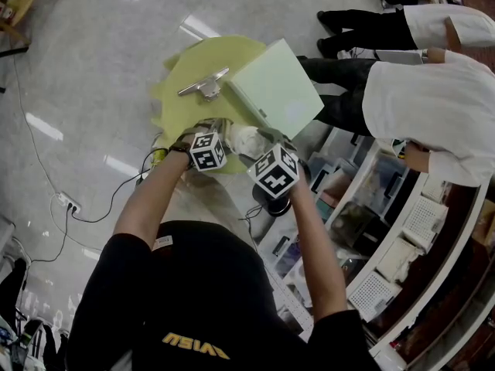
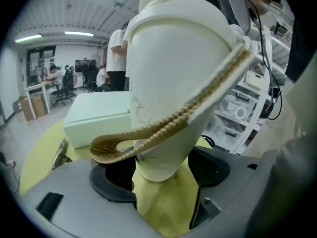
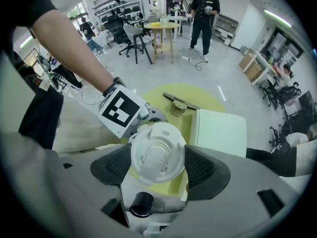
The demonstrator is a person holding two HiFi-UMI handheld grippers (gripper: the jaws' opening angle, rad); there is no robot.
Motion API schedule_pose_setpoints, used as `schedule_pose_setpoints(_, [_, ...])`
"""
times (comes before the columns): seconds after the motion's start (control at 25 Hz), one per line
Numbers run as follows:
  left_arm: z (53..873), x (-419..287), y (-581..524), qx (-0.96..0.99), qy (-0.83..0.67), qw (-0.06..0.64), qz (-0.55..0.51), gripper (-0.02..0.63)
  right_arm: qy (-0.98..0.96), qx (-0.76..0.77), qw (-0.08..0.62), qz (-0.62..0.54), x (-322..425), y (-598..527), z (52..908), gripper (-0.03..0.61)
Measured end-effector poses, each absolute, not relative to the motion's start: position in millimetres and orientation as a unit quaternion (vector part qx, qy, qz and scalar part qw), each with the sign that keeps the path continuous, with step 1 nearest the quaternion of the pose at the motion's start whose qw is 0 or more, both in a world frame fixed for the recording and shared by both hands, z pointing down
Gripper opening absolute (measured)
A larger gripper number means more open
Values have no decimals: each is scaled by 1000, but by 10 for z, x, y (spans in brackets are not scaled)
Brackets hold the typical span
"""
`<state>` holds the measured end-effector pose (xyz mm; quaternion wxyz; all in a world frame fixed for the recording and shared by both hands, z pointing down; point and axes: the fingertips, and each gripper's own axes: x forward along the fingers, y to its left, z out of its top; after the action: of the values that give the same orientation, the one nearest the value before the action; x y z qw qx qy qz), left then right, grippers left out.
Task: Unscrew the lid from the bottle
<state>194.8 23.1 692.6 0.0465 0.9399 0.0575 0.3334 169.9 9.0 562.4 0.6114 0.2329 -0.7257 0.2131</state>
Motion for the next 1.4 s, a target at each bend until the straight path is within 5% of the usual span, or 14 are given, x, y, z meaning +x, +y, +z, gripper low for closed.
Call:
schedule_pose_setpoints(0.92, [7018,1970,201,929,47,43,364,336,-732,186,634,164,1752,98,5680,333])
schedule_pose_setpoints(1.4, [6461,917,125,933,-38,75,351,299,-737,187,630,154,1775,123,5576,331])
